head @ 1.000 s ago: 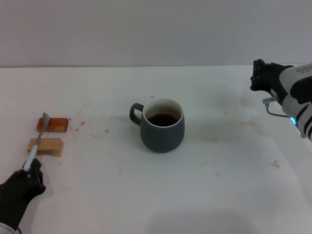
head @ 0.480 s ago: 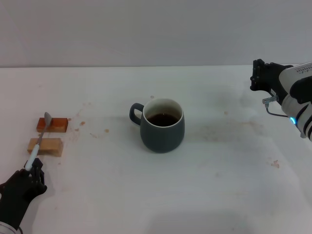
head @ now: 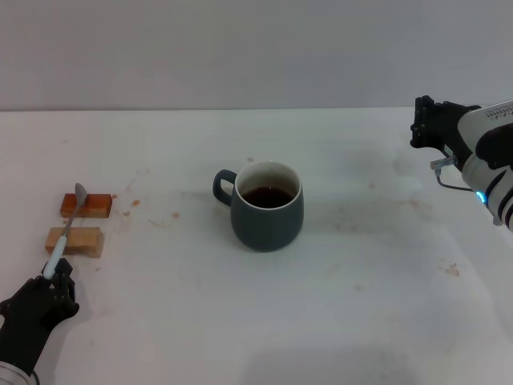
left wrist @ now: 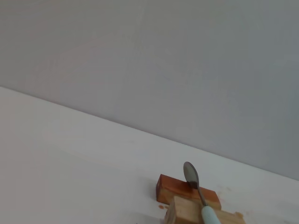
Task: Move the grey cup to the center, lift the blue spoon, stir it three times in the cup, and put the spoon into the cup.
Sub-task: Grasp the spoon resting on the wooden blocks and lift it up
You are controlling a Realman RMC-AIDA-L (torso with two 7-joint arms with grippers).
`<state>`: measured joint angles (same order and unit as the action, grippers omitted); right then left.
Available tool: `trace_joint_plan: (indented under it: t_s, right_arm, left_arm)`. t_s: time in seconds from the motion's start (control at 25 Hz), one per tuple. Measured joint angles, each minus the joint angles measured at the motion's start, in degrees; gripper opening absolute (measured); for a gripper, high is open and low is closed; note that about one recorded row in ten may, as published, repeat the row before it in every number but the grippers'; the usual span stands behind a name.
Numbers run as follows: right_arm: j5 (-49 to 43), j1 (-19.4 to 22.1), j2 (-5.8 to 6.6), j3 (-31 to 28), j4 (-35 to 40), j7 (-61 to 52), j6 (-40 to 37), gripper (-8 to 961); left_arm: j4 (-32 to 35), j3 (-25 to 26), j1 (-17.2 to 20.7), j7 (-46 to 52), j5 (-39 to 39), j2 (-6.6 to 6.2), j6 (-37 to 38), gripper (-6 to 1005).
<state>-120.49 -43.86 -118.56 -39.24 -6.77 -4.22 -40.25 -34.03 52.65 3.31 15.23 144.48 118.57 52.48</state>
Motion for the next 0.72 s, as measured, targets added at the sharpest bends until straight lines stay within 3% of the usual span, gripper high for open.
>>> trace_joint_plan:
  t_s: [0.72]
  right_arm:
    - [0.0, -0.2, 0.00, 0.0, 0.0, 0.0, 0.0, 33]
  left_arm:
    - [1.3, -0.1, -1.0, -0.1, 0.1, 0.00, 0.8, 134]
